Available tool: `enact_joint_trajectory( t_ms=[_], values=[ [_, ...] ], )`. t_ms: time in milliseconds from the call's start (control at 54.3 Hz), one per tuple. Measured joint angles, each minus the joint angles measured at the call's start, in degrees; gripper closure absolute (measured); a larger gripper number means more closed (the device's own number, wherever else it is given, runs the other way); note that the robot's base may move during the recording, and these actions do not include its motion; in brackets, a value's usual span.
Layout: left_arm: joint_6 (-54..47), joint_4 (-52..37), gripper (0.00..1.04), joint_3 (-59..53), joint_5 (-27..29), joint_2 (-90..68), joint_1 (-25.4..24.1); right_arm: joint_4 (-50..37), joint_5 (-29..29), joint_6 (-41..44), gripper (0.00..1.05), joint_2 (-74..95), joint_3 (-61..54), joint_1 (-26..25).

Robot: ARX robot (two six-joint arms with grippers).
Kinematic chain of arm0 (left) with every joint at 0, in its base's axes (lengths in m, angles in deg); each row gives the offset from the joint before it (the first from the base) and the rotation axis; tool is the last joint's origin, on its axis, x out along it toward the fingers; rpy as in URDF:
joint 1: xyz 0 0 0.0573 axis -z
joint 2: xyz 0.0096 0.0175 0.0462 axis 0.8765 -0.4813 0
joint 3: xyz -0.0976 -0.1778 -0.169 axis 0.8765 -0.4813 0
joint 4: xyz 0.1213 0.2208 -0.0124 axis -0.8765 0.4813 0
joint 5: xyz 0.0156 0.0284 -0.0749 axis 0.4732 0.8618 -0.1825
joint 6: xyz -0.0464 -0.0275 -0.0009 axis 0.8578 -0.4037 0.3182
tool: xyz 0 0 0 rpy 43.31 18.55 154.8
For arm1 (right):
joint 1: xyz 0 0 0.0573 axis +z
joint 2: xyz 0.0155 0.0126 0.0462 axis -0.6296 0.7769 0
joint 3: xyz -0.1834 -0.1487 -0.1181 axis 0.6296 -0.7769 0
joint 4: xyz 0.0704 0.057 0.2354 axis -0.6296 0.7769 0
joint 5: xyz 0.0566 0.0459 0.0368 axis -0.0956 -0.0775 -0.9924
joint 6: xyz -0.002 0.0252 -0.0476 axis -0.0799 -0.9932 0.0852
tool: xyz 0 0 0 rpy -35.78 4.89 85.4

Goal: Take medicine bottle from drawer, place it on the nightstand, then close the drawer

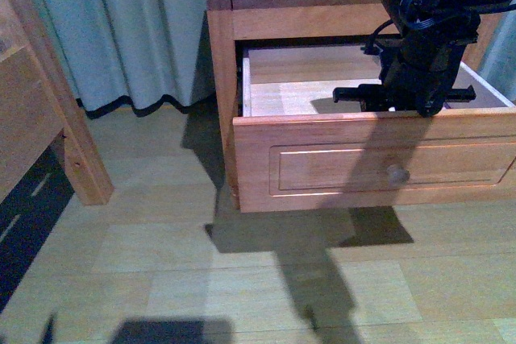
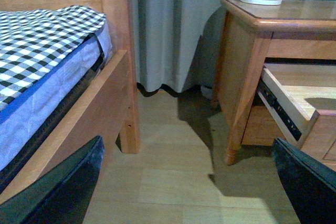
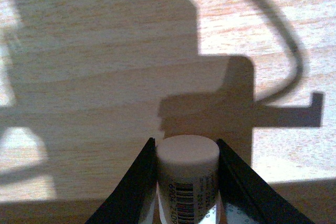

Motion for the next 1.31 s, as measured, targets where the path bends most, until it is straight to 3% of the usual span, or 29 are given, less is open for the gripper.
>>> enact_joint_trajectory(
  t_ms=[239,571,755,975,1160,1307],
  values=[
    [0.0,0.0,0.06,0.0,0.0,0.0,0.0,-5.44,-1.6,2.97,0.75,-5.84,-4.2,0.61],
    [0.0,0.0,0.06,0.0,0.0,0.0,0.0,-19.47,-1.25,13.09,0.75,-23.8,-11.74,2.97],
    [0.0,0.0,0.06,0.0,0.0,0.0,0.0,-18.93,1.18,16.94,0.75,-22.77,-2.01,1.86],
    [0.0,0.0,0.06,0.0,0.0,0.0,0.0,-13.55,4.85,20.26,0.75,-8.57,21.99,-1.99],
    [0.0,0.0,0.06,0.0,0.0,0.0,0.0,-20.81,5.88,24.68,0.75,-1.97,27.32,-2.67],
    [0.0,0.0,0.06,0.0,0.0,0.02,0.0,-33.77,5.86,29.27,0.76,-1.57,23.67,-1.53]
  ],
)
